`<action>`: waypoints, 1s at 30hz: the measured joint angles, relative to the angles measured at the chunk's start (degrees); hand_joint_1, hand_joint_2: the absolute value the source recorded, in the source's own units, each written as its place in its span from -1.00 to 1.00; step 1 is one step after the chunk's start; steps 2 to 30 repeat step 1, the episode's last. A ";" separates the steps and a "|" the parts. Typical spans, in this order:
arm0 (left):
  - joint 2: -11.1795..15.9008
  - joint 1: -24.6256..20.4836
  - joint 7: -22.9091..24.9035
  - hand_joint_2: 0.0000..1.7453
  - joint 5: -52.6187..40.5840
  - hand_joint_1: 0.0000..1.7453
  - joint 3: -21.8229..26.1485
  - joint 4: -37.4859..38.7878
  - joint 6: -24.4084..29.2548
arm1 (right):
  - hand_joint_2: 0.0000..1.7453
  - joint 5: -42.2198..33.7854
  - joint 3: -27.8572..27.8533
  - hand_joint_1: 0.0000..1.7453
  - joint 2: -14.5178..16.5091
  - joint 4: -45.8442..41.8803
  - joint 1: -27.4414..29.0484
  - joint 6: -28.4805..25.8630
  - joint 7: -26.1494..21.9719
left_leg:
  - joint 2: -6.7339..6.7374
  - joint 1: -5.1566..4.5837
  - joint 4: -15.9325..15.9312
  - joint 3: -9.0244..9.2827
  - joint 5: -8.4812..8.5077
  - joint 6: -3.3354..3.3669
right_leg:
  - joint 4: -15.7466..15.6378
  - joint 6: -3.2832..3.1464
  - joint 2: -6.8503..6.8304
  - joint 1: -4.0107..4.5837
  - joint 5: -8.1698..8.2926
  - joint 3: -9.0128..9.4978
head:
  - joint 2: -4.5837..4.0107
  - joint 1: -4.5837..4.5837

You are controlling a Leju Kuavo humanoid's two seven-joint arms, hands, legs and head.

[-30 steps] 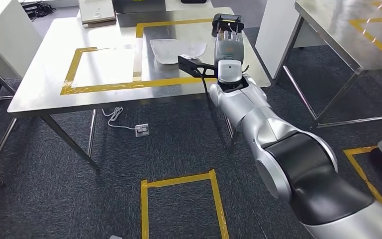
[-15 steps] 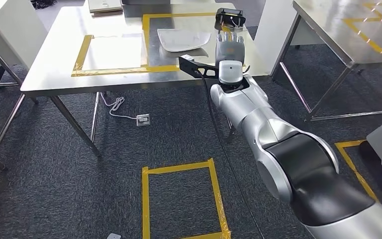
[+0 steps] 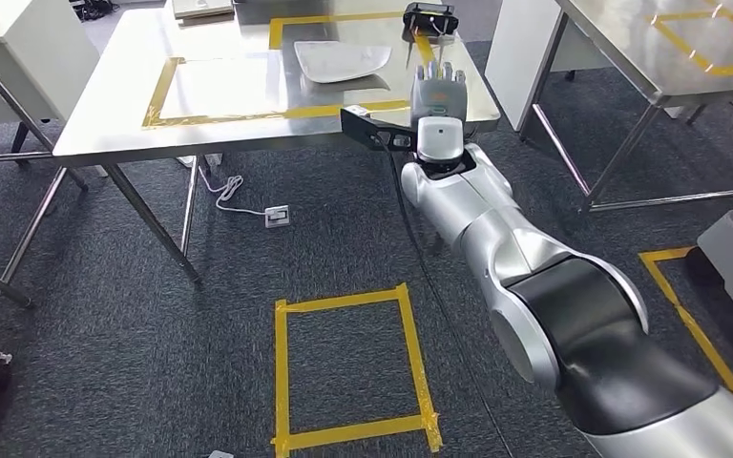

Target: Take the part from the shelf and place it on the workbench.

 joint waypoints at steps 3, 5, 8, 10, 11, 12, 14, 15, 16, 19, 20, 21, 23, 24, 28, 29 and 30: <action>0.01 -0.01 0.00 -1.00 0.02 -1.00 0.00 -0.01 0.00 | 1.00 0.00 0.00 -1.00 0.01 0.00 -0.02 0.00 0.00 | 0.01 0.09 -1.88 1.55 0.41 -0.08 | 0.16 0.18 -0.01 -0.08 0.28 -0.45 | 0.00 0.00; 0.01 -0.01 0.00 -1.00 0.02 -1.00 0.00 -0.01 0.00 | 1.00 0.00 0.00 -1.00 0.01 0.00 -0.02 0.00 0.00 | 0.01 0.09 -1.88 1.55 0.41 -0.08 | 0.16 0.18 -0.01 -0.08 0.28 -0.45 | 0.00 0.00; 0.01 -0.01 0.00 -1.00 0.02 -1.00 0.00 -0.01 0.00 | 1.00 0.00 0.00 -1.00 0.01 0.00 -0.02 0.00 0.00 | 0.01 0.09 -1.88 1.55 0.41 -0.08 | 0.16 0.18 -0.01 -0.08 0.28 -0.45 | 0.00 0.00; 0.01 -0.01 0.00 -1.00 0.02 -1.00 0.00 -0.01 0.00 | 1.00 0.00 0.00 -1.00 0.01 0.00 -0.02 0.00 0.00 | 0.01 0.09 -1.88 1.55 0.41 -0.08 | 0.16 0.18 -0.01 -0.08 0.28 -0.45 | 0.00 0.00; 0.01 -0.01 0.00 -1.00 0.02 -1.00 0.00 -0.01 0.00 | 1.00 0.00 0.00 -1.00 0.01 0.00 -0.02 0.00 0.00 | 0.01 0.09 -1.88 1.55 0.41 -0.08 | 0.16 0.18 -0.01 -0.08 0.28 -0.45 | 0.00 0.00; 0.01 -0.01 0.00 -1.00 0.02 -1.00 0.00 -0.01 0.00 | 1.00 0.00 0.00 -1.00 0.01 0.00 -0.02 0.00 0.00 | 0.01 0.09 -1.88 1.55 0.41 -0.08 | 0.16 0.18 -0.01 -0.08 0.28 -0.45 | 0.00 0.00; 0.01 -0.01 0.00 -1.00 0.02 -1.00 0.00 -0.01 0.00 | 1.00 0.00 0.00 -1.00 0.01 0.00 -0.02 0.00 0.00 | 0.01 0.09 -1.88 1.55 0.41 -0.08 | 0.16 0.18 -0.01 -0.08 0.28 -0.45 | 0.00 0.00; 0.01 -0.01 0.00 -1.00 0.02 -1.00 0.00 -0.01 0.00 | 1.00 0.00 0.00 -1.00 0.01 0.00 -0.02 0.00 0.00 | 0.01 0.09 -1.88 1.55 0.41 -0.08 | 0.16 0.18 -0.01 -0.08 0.28 -0.45 | 0.00 0.00; 0.01 -0.01 0.00 -1.00 0.02 -1.00 0.00 -0.01 0.00 | 1.00 0.00 0.00 -1.00 0.01 0.00 -0.02 0.00 0.00 | 0.01 0.09 -1.88 1.55 0.41 -0.08 | 0.16 0.18 -0.01 -0.08 0.28 -0.45 | 0.00 0.00; 0.01 -0.01 0.00 -1.00 0.02 -1.00 0.00 -0.01 0.00 | 1.00 0.00 0.00 -1.00 0.01 0.00 -0.02 0.00 0.00 | 0.01 0.09 -1.88 1.55 0.41 -0.08 | 0.16 0.18 -0.01 -0.08 0.28 -0.45 | 0.00 0.00; 0.01 -0.01 0.00 -1.00 0.02 -1.00 0.00 -0.01 0.00 | 1.00 0.00 0.00 -1.00 0.01 0.00 -0.02 0.00 0.00 | 0.01 0.09 -1.88 1.55 0.41 -0.08 | 0.16 0.18 -0.01 -0.08 0.28 -0.45 | 0.00 0.00; 0.01 -0.01 0.00 -1.00 0.02 -1.00 0.00 -0.01 0.00 | 1.00 0.00 0.00 -1.00 0.01 0.00 -0.02 0.00 0.00 | 0.01 0.09 -1.88 1.55 0.41 -0.08 | 0.16 0.18 -0.01 -0.08 0.28 -0.45 | 0.00 0.00; 0.01 -0.01 0.00 -1.00 0.02 -1.00 0.00 -0.01 0.00 | 1.00 0.00 0.00 -1.00 0.01 0.00 -0.02 0.00 0.00 | 0.01 0.09 -1.88 1.55 0.41 -0.08 | 0.16 0.18 -0.01 -0.08 0.28 -0.45 | 0.00 0.00; 0.01 -0.01 0.00 -1.00 0.02 -1.00 0.00 -0.01 0.00 | 1.00 0.00 0.00 -1.00 0.01 0.00 -0.02 0.00 0.00 | 0.01 0.09 -1.88 1.55 0.41 -0.08 | 0.16 0.18 -0.01 -0.08 0.28 -0.45 | 0.00 0.00; 0.01 -0.01 0.00 -1.00 0.02 -1.00 0.00 -0.01 0.00 | 1.00 0.00 0.00 -1.00 0.01 0.00 -0.02 0.00 0.00 | 0.01 0.09 -1.88 1.55 0.41 -0.08 | 0.16 0.18 -0.01 -0.08 0.28 -0.45 | 0.00 0.00; 0.01 -0.01 0.00 -1.00 0.02 -1.00 0.00 -0.01 0.00 | 1.00 0.00 0.00 -1.00 0.01 0.00 -0.02 0.00 0.00 | 0.01 0.09 -1.88 1.55 0.41 -0.08 | 0.16 0.18 -0.01 -0.08 0.28 -0.45 | 0.00 0.00; 0.01 -0.01 0.00 -1.00 0.02 -1.00 0.00 -0.01 0.00 | 1.00 0.00 0.00 -1.00 0.01 0.00 -0.02 0.00 0.00 | 0.01 0.09 -1.88 1.55 0.41 -0.08 | 0.16 0.18 -0.01 -0.08 0.28 -0.45 | 0.00 0.00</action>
